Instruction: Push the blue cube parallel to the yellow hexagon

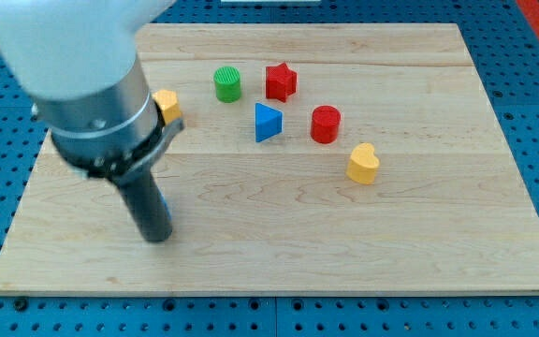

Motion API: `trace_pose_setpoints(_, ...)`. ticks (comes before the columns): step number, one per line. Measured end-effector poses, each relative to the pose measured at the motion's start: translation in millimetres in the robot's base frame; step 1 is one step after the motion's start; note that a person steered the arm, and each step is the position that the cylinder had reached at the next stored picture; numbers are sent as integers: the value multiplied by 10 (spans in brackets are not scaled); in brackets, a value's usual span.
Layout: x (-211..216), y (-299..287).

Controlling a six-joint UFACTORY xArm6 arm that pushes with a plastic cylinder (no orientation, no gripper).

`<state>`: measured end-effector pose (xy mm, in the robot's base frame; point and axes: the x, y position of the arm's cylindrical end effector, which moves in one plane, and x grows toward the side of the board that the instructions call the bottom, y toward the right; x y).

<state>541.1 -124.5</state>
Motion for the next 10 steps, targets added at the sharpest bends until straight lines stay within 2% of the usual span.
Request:
trace_pose_setpoints(1, -122, -141)
trace_pose_setpoints(2, -500, -896)
trace_pose_setpoints(3, -615, -1014)
trace_pose_setpoints(4, -536, -1111)
trace_pose_setpoints(5, -520, -686)
trace_pose_setpoints(6, -817, -75)
trace_pose_setpoints(7, -884, 44)
trace_pose_setpoints(9, -904, -652)
trace_pose_setpoints(10, -936, -480)
